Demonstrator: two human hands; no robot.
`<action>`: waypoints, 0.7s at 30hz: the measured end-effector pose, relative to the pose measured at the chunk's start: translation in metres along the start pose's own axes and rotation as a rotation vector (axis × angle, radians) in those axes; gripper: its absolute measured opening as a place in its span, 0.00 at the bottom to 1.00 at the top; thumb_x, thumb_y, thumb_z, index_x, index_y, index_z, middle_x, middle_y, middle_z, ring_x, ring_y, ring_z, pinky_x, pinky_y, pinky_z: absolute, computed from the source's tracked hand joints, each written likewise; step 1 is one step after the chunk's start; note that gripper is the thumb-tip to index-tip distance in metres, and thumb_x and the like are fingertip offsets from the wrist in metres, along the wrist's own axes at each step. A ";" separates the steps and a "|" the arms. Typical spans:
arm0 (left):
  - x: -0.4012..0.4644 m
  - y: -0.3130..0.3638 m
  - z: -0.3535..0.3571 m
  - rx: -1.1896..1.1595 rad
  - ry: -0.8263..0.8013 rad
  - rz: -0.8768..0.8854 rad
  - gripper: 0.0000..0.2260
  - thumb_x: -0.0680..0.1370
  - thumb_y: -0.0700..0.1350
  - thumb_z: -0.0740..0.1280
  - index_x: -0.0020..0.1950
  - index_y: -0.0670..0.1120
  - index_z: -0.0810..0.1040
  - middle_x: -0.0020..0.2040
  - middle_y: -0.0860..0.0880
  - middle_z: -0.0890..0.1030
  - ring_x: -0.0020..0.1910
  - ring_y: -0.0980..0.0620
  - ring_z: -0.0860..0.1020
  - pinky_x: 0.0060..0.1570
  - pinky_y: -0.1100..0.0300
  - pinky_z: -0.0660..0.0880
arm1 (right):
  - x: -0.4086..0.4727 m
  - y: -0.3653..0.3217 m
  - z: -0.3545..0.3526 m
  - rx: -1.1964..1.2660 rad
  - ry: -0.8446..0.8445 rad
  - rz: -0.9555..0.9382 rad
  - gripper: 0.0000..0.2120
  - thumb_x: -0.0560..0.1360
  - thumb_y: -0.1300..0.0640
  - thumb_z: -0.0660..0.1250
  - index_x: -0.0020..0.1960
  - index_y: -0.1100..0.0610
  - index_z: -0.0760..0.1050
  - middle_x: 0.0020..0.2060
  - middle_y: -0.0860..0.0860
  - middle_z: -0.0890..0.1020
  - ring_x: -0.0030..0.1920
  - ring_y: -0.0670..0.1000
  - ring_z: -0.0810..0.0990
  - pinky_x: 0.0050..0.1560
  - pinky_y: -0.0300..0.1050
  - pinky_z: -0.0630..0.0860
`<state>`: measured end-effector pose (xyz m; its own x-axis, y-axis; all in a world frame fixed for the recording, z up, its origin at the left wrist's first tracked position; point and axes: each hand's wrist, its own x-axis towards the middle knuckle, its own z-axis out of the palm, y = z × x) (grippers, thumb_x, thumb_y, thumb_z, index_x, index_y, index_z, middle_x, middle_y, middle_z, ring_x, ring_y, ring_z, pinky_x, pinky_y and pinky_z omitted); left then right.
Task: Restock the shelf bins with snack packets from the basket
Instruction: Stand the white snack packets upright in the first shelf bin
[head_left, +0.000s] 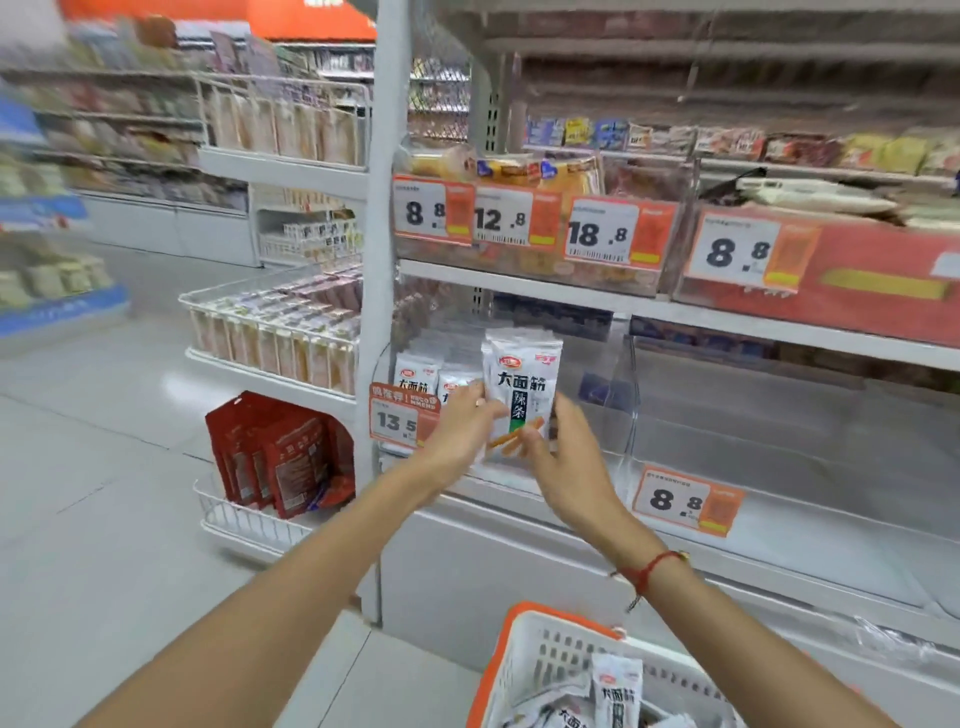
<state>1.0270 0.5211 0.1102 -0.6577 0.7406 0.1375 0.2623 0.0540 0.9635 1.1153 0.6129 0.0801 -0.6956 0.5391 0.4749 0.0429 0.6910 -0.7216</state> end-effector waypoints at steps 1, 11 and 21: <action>0.009 0.005 -0.010 0.025 -0.004 0.041 0.10 0.81 0.40 0.59 0.62 0.44 0.72 0.59 0.50 0.77 0.51 0.57 0.74 0.49 0.65 0.68 | 0.012 -0.003 0.004 0.019 0.035 -0.021 0.16 0.78 0.62 0.60 0.64 0.52 0.66 0.58 0.50 0.74 0.57 0.48 0.75 0.58 0.53 0.74; 0.087 -0.023 -0.099 0.328 0.260 0.205 0.19 0.75 0.36 0.68 0.63 0.48 0.68 0.54 0.49 0.80 0.53 0.52 0.78 0.51 0.58 0.74 | 0.108 -0.009 0.089 -0.174 -0.002 -0.091 0.15 0.79 0.61 0.56 0.65 0.52 0.63 0.59 0.50 0.73 0.56 0.52 0.67 0.52 0.49 0.68; 0.124 -0.044 -0.129 0.956 0.247 -0.017 0.26 0.69 0.41 0.76 0.65 0.45 0.72 0.55 0.46 0.81 0.52 0.44 0.79 0.46 0.52 0.78 | 0.154 0.004 0.122 0.015 -0.440 0.281 0.21 0.73 0.64 0.66 0.65 0.55 0.68 0.54 0.54 0.79 0.53 0.55 0.79 0.57 0.54 0.77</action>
<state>0.8428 0.5243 0.1147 -0.7669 0.5803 0.2741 0.6402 0.6623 0.3892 0.9208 0.6397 0.0883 -0.8944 0.4471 0.0079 0.2628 0.5399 -0.7996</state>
